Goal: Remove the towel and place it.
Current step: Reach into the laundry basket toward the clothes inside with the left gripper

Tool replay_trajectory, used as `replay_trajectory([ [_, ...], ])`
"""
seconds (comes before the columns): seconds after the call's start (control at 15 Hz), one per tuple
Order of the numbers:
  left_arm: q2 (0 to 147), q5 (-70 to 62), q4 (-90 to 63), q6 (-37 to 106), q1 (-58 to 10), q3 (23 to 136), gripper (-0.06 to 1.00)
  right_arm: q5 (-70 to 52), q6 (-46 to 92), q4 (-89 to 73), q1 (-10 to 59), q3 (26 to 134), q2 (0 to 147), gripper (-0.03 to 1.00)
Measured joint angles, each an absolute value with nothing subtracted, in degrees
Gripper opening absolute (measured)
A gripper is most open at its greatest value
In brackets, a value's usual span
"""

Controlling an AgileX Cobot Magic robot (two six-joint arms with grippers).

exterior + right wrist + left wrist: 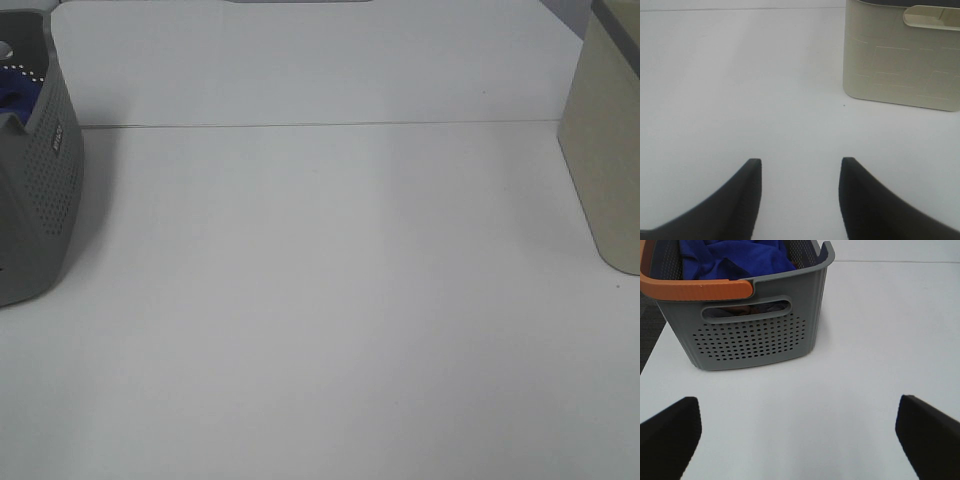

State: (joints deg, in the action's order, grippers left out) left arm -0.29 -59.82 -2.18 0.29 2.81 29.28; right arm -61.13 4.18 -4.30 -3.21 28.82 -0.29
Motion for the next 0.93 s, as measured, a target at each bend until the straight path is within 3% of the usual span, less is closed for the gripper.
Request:
replay_trajectory([
  [0.93, -0.3, -59.8, -2.2, 0.3, 2.8, 29.3, 0.99, -61.1, 4.2, -4.3, -3.2, 28.8, -0.3, 0.49],
])
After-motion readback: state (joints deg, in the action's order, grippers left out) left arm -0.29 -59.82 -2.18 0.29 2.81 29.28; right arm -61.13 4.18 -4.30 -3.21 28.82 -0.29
